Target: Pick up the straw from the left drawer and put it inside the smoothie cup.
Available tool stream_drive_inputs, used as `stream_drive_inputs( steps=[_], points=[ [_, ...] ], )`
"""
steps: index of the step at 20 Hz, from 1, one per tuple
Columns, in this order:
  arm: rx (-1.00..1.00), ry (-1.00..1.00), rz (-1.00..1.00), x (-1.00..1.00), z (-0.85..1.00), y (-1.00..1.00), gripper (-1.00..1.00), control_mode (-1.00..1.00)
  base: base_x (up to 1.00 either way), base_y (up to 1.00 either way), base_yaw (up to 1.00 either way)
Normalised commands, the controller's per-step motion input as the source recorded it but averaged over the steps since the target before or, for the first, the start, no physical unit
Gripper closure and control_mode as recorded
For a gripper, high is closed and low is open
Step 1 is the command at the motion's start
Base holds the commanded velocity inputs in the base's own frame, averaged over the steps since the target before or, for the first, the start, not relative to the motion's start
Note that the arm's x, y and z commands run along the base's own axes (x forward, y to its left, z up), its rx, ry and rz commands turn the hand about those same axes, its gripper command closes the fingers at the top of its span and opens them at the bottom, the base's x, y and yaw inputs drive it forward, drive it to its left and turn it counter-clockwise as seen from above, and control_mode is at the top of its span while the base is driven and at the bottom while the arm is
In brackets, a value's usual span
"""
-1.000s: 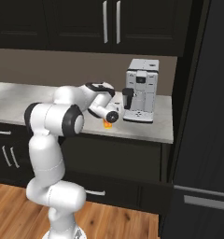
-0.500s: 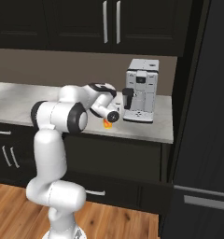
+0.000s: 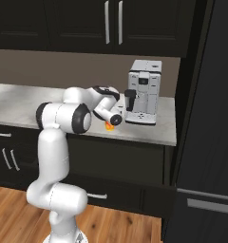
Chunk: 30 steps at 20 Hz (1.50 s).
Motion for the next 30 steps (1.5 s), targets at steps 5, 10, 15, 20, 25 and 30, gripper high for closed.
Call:
stream_drive_inputs(
  steps=[5, 10, 15, 20, 25, 30],
  points=[
    [0.00, -0.02, 0.00, 0.10, -0.15, -0.02, 1.00, -1.00, 0.00, 0.00, 0.00],
    [0.00, -0.04, 0.00, 0.02, -0.15, -0.13, 1.00, -1.00, 0.00, 0.00, 0.00],
    [0.00, -0.07, 0.00, 0.03, -0.09, -0.16, 1.00, -1.00, 0.00, 0.00, 0.00],
    [0.00, -0.08, 0.00, 0.14, 0.00, 0.00, 1.00, -1.00, 0.00, 0.00, 0.00],
    [0.00, -0.07, 0.00, 0.03, -0.07, 0.00, 1.00, -1.00, 0.00, 0.00, 0.00],
    [0.00, -0.05, 0.00, -0.07, -0.09, 0.00, 1.00, -1.00, 0.00, 0.00, 0.00]
  ],
)
